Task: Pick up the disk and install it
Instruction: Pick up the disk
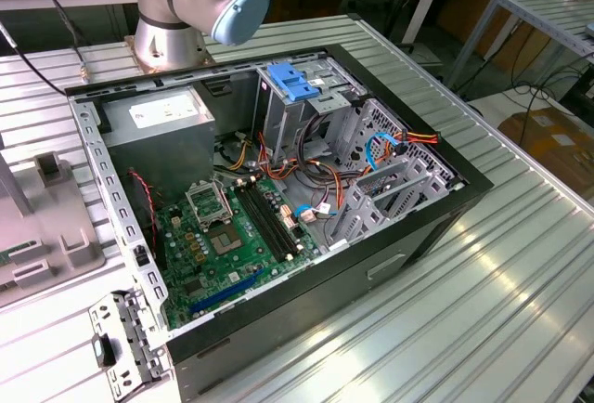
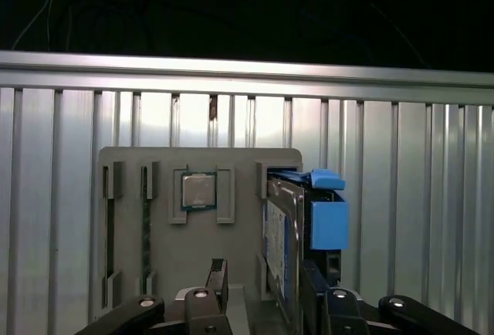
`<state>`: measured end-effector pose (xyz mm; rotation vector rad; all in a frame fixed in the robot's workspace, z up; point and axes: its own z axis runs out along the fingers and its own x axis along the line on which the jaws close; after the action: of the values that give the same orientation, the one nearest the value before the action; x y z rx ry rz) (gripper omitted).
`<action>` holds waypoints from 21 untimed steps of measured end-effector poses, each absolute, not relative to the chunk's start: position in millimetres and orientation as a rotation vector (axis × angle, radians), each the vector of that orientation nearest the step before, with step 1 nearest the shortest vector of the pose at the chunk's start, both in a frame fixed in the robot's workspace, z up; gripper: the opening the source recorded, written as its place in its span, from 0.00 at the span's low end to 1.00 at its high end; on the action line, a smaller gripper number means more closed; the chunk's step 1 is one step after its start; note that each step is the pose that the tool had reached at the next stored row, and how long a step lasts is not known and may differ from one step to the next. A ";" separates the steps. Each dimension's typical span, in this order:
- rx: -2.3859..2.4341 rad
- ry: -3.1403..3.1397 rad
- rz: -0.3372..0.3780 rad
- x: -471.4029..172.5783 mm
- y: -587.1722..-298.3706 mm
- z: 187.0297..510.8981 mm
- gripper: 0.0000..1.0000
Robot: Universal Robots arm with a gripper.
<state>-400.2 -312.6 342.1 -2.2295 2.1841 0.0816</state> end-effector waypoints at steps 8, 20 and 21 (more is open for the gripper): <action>-2.229 2.184 0.083 -400.2 -298.7 340.9 0.50; -2.226 2.180 0.090 -411.6 -277.9 335.5 0.50; -2.225 2.180 0.090 -413.3 -277.0 334.4 0.50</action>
<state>-413.3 -277.0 334.4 -2.2254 2.1800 0.0902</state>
